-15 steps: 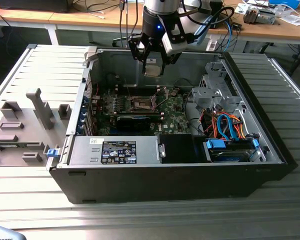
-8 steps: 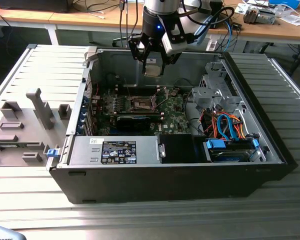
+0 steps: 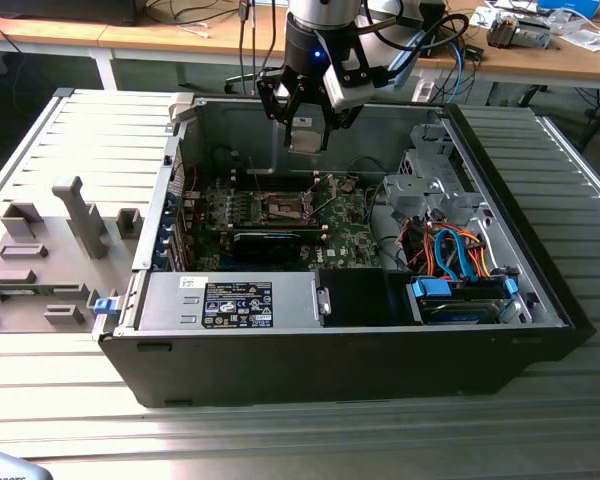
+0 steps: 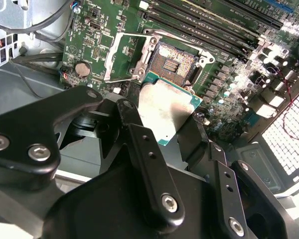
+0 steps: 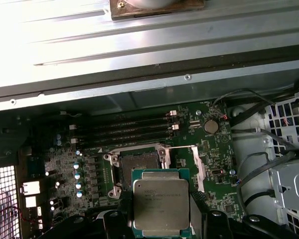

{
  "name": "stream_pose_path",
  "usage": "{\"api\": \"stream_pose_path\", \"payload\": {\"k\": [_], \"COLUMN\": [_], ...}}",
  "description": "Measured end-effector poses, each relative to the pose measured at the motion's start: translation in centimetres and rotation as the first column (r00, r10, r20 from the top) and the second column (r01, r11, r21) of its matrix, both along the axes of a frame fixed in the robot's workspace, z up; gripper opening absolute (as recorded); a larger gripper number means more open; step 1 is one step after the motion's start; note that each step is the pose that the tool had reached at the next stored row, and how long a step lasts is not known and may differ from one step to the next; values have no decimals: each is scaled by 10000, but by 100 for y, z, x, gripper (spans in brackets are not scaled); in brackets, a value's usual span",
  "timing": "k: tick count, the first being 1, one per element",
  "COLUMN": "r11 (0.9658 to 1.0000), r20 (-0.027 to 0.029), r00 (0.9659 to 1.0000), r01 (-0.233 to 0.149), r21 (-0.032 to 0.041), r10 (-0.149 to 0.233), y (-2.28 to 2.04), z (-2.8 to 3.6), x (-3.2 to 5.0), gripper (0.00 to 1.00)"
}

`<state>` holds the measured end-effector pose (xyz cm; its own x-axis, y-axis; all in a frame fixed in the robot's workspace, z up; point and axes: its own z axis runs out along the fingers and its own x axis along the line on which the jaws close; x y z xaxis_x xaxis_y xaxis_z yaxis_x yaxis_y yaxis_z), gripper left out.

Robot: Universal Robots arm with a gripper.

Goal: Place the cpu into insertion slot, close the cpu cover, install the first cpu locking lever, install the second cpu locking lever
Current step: 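Place the cpu into insertion slot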

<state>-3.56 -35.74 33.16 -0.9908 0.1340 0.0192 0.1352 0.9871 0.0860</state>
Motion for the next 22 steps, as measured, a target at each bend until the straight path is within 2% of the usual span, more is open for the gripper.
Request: {"api": "stream_pose_path", "payload": {"k": [22], "r11": [9999], "r20": [0], "r00": [9999], "r01": [109], "r21": [0], "r10": [-109], "y": [0], "z": [-2], "x": [0], "gripper": [54]}}
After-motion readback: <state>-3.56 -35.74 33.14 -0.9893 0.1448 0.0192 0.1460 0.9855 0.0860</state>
